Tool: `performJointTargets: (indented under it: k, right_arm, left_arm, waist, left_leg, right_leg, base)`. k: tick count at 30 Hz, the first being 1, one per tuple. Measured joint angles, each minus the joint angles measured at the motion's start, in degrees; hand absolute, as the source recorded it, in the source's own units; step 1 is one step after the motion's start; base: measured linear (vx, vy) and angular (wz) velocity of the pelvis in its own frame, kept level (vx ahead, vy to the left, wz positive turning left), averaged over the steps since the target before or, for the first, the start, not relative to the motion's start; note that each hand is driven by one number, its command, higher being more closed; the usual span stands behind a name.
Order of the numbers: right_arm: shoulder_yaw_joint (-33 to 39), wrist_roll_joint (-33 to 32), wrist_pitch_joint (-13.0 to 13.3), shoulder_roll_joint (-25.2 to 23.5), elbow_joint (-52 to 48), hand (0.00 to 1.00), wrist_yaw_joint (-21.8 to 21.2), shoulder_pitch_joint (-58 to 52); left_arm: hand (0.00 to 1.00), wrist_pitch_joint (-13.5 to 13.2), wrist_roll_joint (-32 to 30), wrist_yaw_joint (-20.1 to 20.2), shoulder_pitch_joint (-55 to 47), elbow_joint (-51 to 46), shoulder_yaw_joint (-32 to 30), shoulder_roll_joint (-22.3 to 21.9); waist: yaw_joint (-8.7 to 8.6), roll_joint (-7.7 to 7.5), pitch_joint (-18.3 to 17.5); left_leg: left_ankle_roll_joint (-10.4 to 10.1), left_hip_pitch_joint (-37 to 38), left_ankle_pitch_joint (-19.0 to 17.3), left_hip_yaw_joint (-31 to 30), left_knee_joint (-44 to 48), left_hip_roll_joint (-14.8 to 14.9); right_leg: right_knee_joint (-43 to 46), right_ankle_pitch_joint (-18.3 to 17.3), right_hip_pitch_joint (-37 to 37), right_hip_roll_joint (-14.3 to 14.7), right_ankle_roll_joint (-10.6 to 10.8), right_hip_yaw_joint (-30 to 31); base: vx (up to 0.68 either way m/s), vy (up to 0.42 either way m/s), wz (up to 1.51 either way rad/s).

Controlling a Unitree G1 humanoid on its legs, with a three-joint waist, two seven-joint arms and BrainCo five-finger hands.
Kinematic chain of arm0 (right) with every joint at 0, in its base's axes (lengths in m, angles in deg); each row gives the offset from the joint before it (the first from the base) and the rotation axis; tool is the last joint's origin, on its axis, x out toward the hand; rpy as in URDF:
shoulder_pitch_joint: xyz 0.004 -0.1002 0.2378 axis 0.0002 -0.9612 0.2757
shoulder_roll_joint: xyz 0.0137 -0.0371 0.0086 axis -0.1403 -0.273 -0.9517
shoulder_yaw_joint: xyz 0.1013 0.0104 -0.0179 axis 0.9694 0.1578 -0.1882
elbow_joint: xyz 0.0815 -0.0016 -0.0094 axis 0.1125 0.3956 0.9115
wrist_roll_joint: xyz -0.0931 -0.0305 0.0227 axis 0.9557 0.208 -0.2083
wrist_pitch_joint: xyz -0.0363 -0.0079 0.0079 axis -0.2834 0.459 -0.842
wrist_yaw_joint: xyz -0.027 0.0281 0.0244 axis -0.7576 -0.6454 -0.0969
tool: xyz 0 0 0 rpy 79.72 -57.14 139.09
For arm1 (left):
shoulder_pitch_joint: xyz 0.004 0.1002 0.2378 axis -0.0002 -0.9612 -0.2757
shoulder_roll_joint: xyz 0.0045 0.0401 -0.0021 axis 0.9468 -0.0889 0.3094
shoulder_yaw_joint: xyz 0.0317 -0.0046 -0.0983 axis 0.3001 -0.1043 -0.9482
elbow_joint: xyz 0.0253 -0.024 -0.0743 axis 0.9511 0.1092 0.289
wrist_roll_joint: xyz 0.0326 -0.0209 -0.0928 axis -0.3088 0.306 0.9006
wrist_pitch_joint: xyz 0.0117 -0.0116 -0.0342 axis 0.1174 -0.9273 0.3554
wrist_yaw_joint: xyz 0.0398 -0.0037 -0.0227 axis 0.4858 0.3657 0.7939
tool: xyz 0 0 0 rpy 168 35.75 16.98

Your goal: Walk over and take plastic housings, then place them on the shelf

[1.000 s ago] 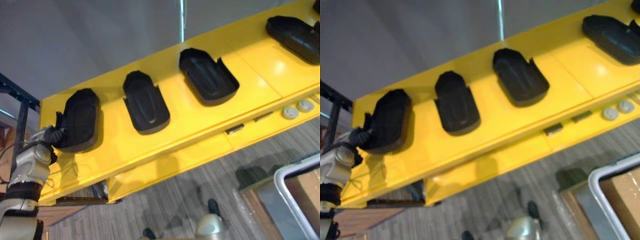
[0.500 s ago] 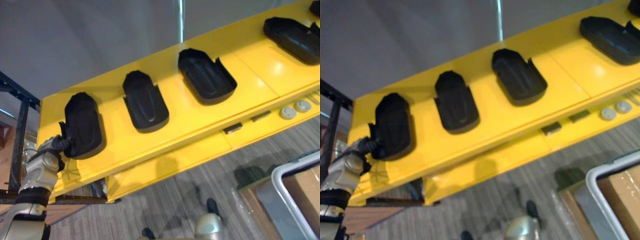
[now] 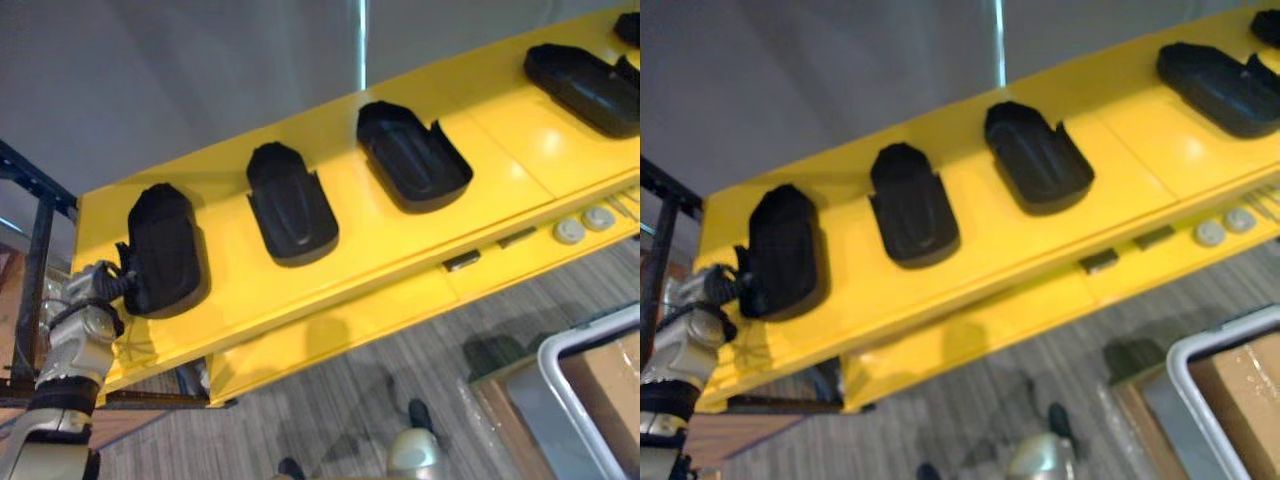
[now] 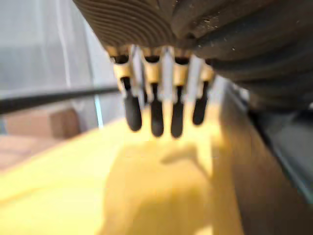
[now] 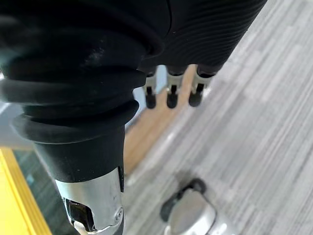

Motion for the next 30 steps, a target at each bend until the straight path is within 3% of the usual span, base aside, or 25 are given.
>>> performJointTargets:
  k: [4, 8, 10, 13, 16, 19, 20, 23, 24, 28, 30]
  right_arm:
    - [-0.09, -0.02, 0.64, -0.46, 1.2, 0.0, 0.05, -0.04]
    - [-0.37, -0.04, 1.08, -1.12, 1.48, 0.0, 0.12, -0.04]
    - [-1.2, -0.03, 1.61, -1.38, 1.58, 0.0, 0.23, -0.48]
    - [-1.21, -0.07, 2.28, -1.87, 1.57, 0.0, 0.75, -1.24]
    - [-1.31, -0.07, 2.3, -2.48, 1.52, 0.0, 1.18, -1.23]
    - [-2.12, -0.07, 2.31, -3.02, 1.41, 0.0, 1.45, -1.22]
    - [-2.43, -0.1, 2.31, -3.42, 1.25, 0.0, 2.38, -1.12]
    - [-2.25, -0.56, 2.27, -3.77, 1.55, 0.0, 3.18, -1.28]
    - [-1.66, -0.61, 2.27, -4.32, 1.6, 0.0, 3.91, -1.39]
    - [-0.51, -1.72, 2.8, -5.41, 2.3, 0.0, 5.48, -1.38]
    - [-0.62, -1.72, 3.44, -5.96, 2.16, 0.0, 6.28, -1.17]
  left_arm:
    - [0.0, 0.1, 0.07, -8.73, 0.39, -0.25, -2.14, -0.55]
    - [0.0, -0.3, 0.85, -14.92, 0.6, -1.84, -2.7, -0.58]
    - [0.0, -3.79, 3.63, -19.26, 1.39, -3.93, -4.25, -0.59]
    - [0.0, -9.39, 8.69, -21.78, 2.06, -9.86, -4.62, -1.28]
    - [0.0, -13.02, 13.36, -21.26, 2.36, -16.78, -5.0, -5.11]
    - [0.0, -17.06, 20.69, -16.62, 2.22, -24.33, -5.12, -10.87]
    - [0.0, -19.89, 24.45, -13.16, 1.15, -28.58, -5.17, -13.88]
    - [0.0, -22.49, 27.7, -10.07, -3.16, -35.39, -5.21, -18.02]
    - [0.0, -23.58, 28.35, -8.32, -6.33, -38.6, -5.25, -21.36]
    - [0.0, -26.8, 30.34, -6.77, -15.42, -42.1, -5.01, -28.43]
    - [0.0, -27.68, 30.4, -6.65, -19.17, -42.11, -2.89, -29.42]
  waist:
    - [0.14, -0.74, -0.4]
    - [0.52, -0.85, -0.73]
    - [1.04, -1.11, -1.47]
    - [1.55, -1.72, -3.31]
    - [1.89, -2.19, -4.37]
    - [2.38, -2.29, -5.28]
    - [2.39, -2.26, -5.39]
    - [2.76, -2.29, -5.44]
    - [2.95, -2.35, -5.55]
    - [4.33, -2.92, -7.45]
    - [5.17, -3.62, -8.1]
  left_leg:
    - [0.0, 0.52, 0.0, -0.02, -0.04, 0.0]
    - [-0.03, 1.1, 0.02, 0.01, -0.2, 0.0]
    - [-0.16, 1.12, 0.1, -0.02, -0.32, 0.0]
    - [-0.27, 1.59, 0.2, -0.05, -0.83, -0.07]
    - [-0.28, 2.44, 0.41, -0.56, -1.32, -0.14]
    - [-0.17, 3.15, 1.47, -0.74, -3.08, -0.33]
    - [-0.26, 2.9, 2.01, -1.3, -4.12, -0.45]
    - [-0.27, 3.0, 2.0, -1.51, -4.16, -0.46]
    - [-0.27, 3.06, 2.0, -2.07, -4.16, -0.42]
    - [-0.27, 2.99, 2.01, -2.94, -4.17, -0.4]
    - [-0.22, 3.06, 2.05, -3.16, -4.15, -0.38]
  right_leg:
    - [-0.5, 0.18, 0.79, 0.01, -0.06, -0.1]
    - [-1.14, 0.41, 1.64, 0.04, -0.1, -0.19]
    - [-1.14, 0.44, 1.64, 0.05, -0.08, -0.26]
    - [-1.3, 0.43, 2.06, 0.06, -0.09, -0.47]
    - [-1.96, 0.42, 3.6, 0.01, -0.11, -1.39]
    - [-1.98, 0.36, 3.81, 0.1, -0.21, -1.72]
    - [-1.97, 0.27, 3.83, 0.16, -0.28, -2.08]
    - [-2.01, 0.03, 4.25, 0.13, -0.59, -2.46]
    - [-2.1, 0.11, 4.98, 0.11, -0.44, -3.08]
    - [-2.32, 0.03, 5.74, 0.11, -0.57, -3.93]
    - [-2.34, -0.07, 5.91, 0.09, -0.77, -4.35]
  base:
    - [0.0, 0.0, 0.0]
    - [0.0, 0.0, 0.0]
    - [0.0, 0.0, 0.0]
    - [0.0, 0.0, 0.0]
    - [-0.01, -0.013, 0.09]
    - [-0.03, -0.021, 0.07]
    - [-0.05, -0.022, 0.11]
    - [-0.03, -0.016, 0.1]
    - [0.0, -0.015, 0.18]
    - [0.0, -0.013, 0.13]
    - [-0.01, -0.011, 0.05]
